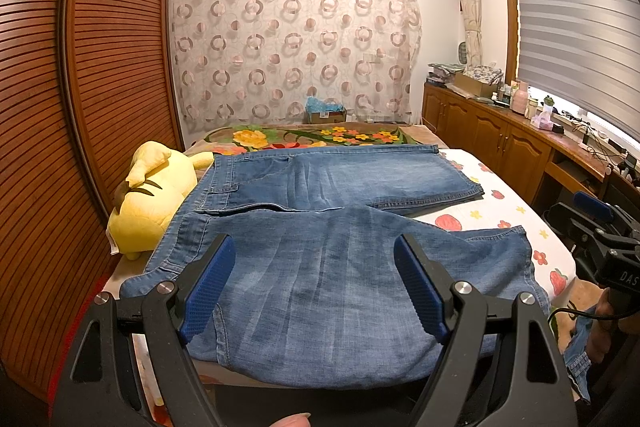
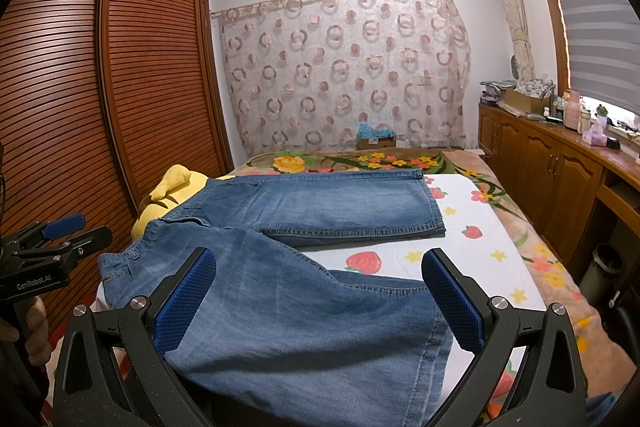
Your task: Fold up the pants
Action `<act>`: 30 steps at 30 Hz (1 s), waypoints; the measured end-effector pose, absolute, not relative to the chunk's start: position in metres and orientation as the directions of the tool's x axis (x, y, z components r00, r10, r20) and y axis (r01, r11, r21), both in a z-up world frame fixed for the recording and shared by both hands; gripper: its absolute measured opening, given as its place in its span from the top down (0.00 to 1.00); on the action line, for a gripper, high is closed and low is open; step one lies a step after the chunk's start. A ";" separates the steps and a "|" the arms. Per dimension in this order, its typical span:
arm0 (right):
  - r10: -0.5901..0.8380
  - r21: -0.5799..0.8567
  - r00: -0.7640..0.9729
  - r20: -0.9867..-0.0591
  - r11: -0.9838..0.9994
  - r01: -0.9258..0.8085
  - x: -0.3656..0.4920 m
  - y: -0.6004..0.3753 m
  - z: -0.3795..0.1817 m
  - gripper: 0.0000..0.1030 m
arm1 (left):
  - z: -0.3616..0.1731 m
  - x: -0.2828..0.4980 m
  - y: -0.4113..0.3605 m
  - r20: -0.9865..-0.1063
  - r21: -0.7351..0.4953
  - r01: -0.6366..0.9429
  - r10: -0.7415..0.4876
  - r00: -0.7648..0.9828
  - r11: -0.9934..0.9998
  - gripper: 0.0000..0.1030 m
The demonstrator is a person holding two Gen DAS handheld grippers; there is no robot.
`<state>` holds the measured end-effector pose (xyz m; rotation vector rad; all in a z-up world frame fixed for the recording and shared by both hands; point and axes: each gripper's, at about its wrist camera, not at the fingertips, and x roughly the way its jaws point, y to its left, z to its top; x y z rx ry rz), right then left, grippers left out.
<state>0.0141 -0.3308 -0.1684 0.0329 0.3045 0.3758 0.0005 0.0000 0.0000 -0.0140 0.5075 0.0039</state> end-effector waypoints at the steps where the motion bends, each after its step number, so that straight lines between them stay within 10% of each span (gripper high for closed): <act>1: 0.366 0.087 0.886 -0.286 0.930 -0.356 0.014 -0.331 -0.168 0.00 | 0.000 0.001 0.000 -0.486 -0.012 -0.007 0.000 0.874 1.000 0.20; 30: 0.340 0.048 0.856 -0.390 0.936 -0.350 0.036 -0.332 -0.169 0.02 | -0.033 0.022 0.044 -0.560 -0.043 -0.017 -0.010 0.828 0.999 0.20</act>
